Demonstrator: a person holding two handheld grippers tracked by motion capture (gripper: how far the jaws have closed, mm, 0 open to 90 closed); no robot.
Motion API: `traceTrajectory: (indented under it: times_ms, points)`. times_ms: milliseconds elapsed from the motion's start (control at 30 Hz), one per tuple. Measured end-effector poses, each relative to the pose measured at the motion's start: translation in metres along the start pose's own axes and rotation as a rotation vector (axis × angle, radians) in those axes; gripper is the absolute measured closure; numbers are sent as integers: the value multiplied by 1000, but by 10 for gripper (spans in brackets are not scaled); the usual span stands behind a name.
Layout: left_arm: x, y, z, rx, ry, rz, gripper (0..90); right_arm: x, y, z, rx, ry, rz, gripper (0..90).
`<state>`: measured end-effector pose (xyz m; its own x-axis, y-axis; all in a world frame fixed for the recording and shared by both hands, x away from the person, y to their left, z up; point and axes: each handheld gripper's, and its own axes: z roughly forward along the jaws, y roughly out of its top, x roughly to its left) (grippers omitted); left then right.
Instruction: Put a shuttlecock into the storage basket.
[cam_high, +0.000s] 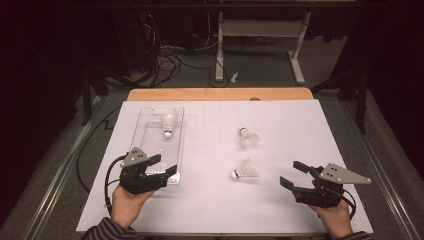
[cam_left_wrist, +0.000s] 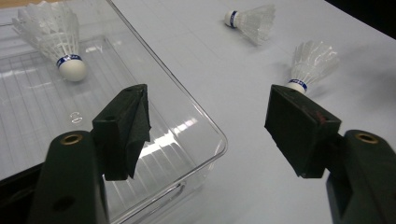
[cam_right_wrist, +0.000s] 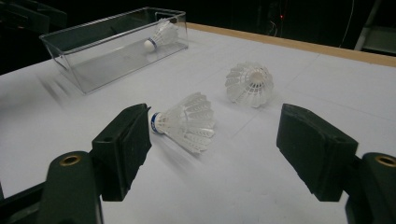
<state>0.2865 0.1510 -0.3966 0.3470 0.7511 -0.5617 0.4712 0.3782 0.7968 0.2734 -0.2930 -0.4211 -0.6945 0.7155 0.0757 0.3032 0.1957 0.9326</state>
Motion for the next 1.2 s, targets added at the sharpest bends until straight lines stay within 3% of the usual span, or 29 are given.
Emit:
traceTrajectory:
  times_ms: [500, 833, 1200]
  points:
    - [-9, -6, 2, 16, -27, 31, 318, 0, 0, 0, 3, -1, -5, 265]
    - [-15, -7, 8, 27, -49, 14, 317, -1, 0, 0, 3, -2, 3, 264]
    - [-23, -9, 14, 41, -69, 24, 319, 0, 0, -1, -1, 3, -4, 265]
